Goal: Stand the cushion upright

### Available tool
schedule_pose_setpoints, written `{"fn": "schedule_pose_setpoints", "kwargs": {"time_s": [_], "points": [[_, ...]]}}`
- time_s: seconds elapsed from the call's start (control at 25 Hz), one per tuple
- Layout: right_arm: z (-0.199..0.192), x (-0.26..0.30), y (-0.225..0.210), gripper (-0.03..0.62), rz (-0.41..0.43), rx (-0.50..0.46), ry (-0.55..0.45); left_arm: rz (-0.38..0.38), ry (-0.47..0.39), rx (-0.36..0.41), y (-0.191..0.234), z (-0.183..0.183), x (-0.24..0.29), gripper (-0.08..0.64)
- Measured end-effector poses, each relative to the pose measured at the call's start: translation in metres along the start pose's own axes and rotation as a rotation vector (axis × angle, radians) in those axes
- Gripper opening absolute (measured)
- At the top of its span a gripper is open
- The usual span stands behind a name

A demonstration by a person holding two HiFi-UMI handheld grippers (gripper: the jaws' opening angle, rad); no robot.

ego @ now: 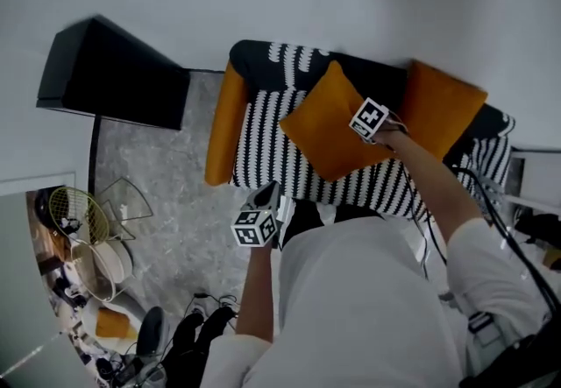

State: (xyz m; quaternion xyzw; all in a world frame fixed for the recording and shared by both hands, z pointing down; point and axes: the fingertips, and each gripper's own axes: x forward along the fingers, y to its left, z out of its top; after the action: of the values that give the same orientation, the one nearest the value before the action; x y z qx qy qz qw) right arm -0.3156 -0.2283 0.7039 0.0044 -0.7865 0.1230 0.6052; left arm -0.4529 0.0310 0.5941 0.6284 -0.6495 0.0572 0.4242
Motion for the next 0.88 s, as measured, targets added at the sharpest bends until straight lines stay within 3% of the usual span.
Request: {"fn": "schedule_pose_setpoints", "kwargs": {"time_s": [0.28,0.32,0.44,0.64,0.72,0.76,0.88], "points": [[0.001,-0.010,-0.009,0.043,0.060,-0.115,0.057,-0.031,-0.007,0.010,-0.019,0.006,0.012,0.002],[0.001,-0.013,-0.018,0.043,0.032,-0.133,0.074,-0.037,-0.006,0.016,-0.022,0.008,0.015,0.002],[-0.003,-0.033,-0.072,0.043,-0.179,-0.228,0.150,-0.053,-0.006,0.038,-0.033,0.016,0.023,0.002],[0.003,-0.035,-0.078,0.043,-0.129,-0.279,0.157,-0.068,0.020,0.077,-0.042,0.021,0.031,0.002],[0.003,-0.032,-0.071,0.043,-0.058,-0.249,0.160,-0.071,0.041,0.096,-0.042,0.020,0.032,0.002],[0.003,-0.033,-0.076,0.043,-0.061,-0.248,0.166,-0.072,0.050,0.104,-0.042,0.019,0.032,0.002],[0.011,-0.041,-0.111,0.043,-0.186,-0.349,0.198,-0.069,0.063,0.108,-0.042,0.018,0.032,0.002]]}}
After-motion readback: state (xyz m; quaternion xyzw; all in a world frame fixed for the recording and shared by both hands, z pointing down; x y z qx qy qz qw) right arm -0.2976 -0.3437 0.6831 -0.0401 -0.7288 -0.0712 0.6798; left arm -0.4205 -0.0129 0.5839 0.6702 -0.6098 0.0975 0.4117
